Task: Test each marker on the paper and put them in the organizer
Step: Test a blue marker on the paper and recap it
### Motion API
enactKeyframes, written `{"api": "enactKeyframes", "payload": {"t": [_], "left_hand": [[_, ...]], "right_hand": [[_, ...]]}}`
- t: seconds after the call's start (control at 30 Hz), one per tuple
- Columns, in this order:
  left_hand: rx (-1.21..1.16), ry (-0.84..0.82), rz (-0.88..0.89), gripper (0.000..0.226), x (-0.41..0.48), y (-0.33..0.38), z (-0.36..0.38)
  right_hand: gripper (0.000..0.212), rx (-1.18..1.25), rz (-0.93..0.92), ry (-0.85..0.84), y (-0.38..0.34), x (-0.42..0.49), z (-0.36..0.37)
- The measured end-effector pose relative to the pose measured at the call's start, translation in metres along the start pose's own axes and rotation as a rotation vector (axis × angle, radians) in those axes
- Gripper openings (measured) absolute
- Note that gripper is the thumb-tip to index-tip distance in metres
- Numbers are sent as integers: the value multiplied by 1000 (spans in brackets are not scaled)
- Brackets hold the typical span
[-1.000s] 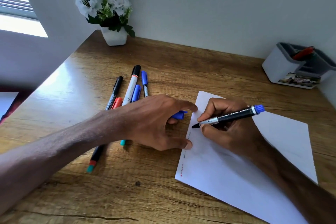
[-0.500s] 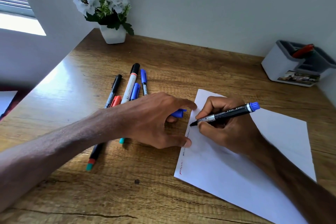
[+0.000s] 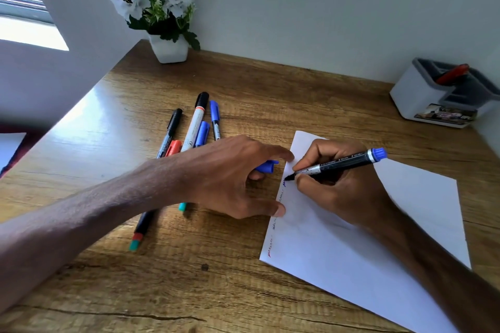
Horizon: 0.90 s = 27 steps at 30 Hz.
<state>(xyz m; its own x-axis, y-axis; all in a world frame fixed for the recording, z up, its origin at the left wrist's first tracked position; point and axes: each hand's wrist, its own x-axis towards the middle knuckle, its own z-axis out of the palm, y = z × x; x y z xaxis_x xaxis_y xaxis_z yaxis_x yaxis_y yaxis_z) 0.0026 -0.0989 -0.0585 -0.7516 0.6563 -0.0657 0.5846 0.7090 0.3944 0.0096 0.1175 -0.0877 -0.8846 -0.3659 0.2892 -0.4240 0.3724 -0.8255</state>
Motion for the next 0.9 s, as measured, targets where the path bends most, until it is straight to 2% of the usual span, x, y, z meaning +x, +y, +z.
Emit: {"api": "enactKeyframes", "payload": {"t": [0.9], "left_hand": [[3, -10, 6, 86, 3, -3, 3]], "right_hand": [[3, -62, 31, 107, 3, 0, 0]]}}
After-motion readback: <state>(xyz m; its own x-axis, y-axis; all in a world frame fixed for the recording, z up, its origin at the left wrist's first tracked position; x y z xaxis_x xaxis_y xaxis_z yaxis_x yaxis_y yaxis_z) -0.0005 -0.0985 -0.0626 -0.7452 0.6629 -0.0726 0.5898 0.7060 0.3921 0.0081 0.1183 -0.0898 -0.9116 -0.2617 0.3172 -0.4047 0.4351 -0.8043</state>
